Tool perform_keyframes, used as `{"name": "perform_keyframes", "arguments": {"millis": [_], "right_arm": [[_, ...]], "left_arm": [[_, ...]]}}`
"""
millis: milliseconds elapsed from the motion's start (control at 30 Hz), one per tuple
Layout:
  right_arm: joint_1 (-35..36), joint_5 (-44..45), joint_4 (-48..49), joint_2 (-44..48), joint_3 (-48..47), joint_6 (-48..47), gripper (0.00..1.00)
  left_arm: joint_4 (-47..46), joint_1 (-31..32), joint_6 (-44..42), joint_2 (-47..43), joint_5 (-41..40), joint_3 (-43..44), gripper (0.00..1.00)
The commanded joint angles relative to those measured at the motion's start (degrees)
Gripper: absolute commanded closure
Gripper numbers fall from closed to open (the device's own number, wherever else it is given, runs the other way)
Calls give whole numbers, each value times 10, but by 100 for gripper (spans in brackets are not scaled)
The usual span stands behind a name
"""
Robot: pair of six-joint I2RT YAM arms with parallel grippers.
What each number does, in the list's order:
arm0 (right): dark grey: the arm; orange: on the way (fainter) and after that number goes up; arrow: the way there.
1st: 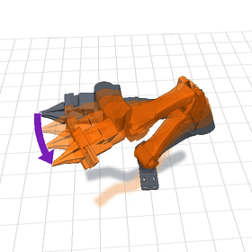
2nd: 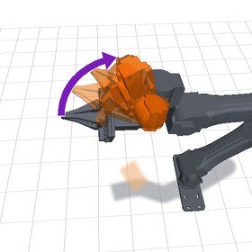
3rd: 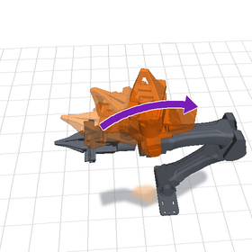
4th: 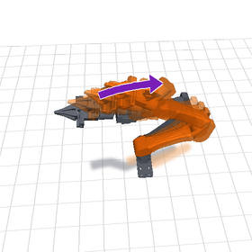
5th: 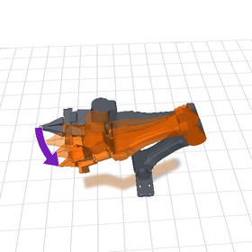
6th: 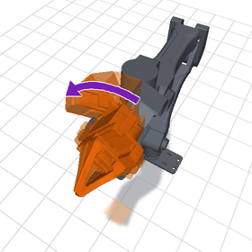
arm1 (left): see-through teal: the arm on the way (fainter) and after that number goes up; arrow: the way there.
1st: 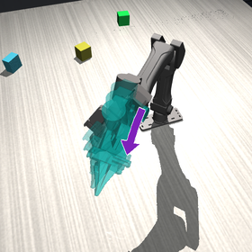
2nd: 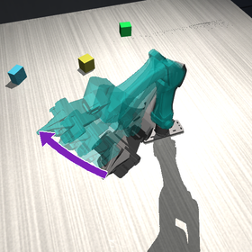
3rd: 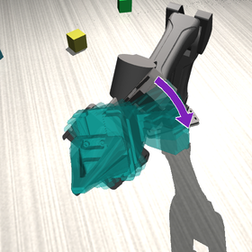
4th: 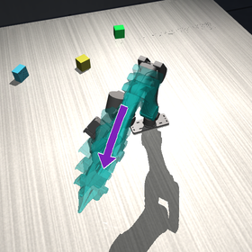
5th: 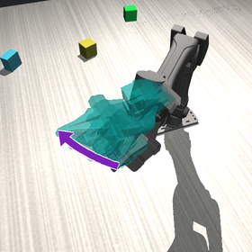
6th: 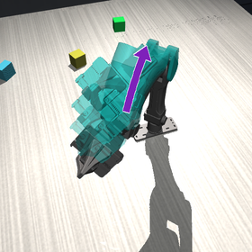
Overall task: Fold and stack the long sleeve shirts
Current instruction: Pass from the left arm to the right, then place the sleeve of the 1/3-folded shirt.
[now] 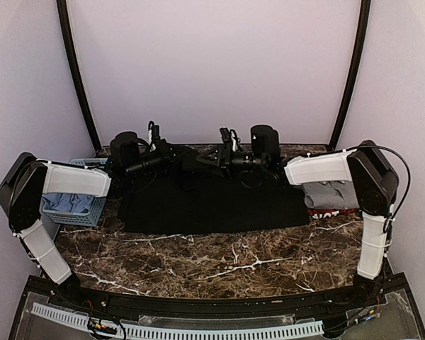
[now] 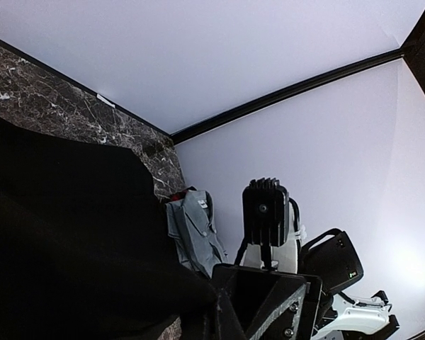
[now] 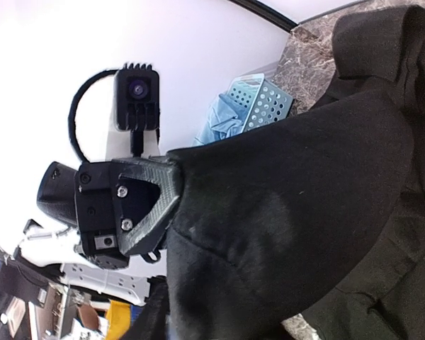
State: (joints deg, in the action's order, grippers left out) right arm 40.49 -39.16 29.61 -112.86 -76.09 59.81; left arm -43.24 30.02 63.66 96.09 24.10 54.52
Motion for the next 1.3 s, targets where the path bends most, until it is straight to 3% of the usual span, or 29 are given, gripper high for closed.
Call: {"name": "perform_keyframes", "arguments": {"millis": [0, 67, 100, 200, 300, 433, 600, 733, 967, 1267], "right_arm": [[-3, -9, 3, -6, -34, -6, 82], [-12, 6, -70, -2, -56, -63, 98], [-18, 12, -115, -1, -69, -91, 100], [-41, 16, -249, -8, -126, -178, 100], [-64, 20, -403, -26, -212, -277, 100], [-78, 97, -631, -61, -350, -413, 100], [-80, 195, -803, -118, -507, -515, 100], [-79, 229, -850, -130, -528, -567, 100], [-68, 322, -869, -98, -481, -652, 100], [-31, 452, -912, -117, -450, -711, 99]], "left_arm": [[-40, 5, -24, -6, -2, -20, 100], [-47, 5, -37, -7, 4, -27, 100], [-49, 5, -43, -8, 12, -30, 100], [-52, 5, -78, -4, 52, -38, 92], [-48, 5, -107, 3, 95, -44, 71], [-28, 5, -157, -9, 113, -73, 47], [39, 5, -227, -35, 70, -100, 40], [102, 5, -268, -48, 19, -102, 39], [183, 5, -317, -62, -67, -98, 39], [225, 5, -337, -68, -103, -92, 39]]}}
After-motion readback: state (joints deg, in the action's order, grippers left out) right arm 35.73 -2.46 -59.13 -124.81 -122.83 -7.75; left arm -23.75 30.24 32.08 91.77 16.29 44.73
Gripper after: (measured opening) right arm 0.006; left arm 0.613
